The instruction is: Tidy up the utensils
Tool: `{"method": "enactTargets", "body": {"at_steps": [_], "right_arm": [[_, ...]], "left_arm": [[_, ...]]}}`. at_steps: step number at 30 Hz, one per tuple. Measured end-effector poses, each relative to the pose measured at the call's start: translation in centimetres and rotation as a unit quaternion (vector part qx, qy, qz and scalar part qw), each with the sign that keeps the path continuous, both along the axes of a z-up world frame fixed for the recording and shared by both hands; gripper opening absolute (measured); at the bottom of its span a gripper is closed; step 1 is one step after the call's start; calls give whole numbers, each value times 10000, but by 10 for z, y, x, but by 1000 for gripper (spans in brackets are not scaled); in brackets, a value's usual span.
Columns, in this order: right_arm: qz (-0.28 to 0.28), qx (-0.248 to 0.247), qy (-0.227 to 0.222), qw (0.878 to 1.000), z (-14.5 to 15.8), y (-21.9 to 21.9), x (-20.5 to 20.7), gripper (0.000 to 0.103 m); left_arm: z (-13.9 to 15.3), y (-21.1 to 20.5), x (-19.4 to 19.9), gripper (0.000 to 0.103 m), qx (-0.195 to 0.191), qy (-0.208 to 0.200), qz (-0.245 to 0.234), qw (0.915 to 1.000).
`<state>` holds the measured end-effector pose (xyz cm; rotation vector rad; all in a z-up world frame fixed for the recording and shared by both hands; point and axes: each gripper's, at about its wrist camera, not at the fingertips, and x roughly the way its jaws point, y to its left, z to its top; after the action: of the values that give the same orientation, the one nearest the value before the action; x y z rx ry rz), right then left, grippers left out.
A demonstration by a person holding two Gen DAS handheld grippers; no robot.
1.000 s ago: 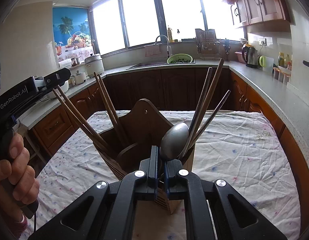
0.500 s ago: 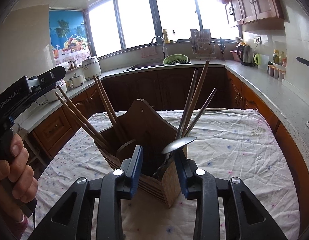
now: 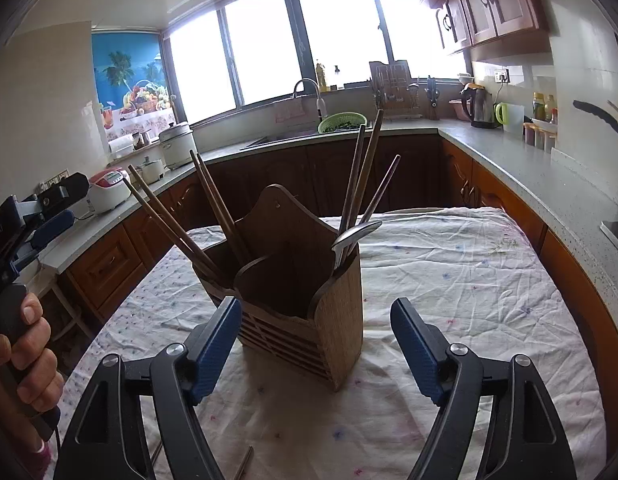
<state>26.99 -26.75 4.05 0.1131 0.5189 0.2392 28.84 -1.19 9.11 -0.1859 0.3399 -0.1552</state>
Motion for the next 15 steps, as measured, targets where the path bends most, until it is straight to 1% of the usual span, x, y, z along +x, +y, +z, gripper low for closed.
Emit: {"method": "enactTargets", "body": {"at_steps": [4,10,15], "right_arm": [[-72,127,-29,9999,1,-3,-15,86],[-124,360,-46,9993,1,-7,-42,88],[-168,614,-149,9979,1,-7,-72,90]], "left_arm": [[-9,14,-16,103,-137,173,114,9997],[-25,31,-44,103,-322,521,236,9978],[-35,38,-72,103,-313,708,258,9967]]}}
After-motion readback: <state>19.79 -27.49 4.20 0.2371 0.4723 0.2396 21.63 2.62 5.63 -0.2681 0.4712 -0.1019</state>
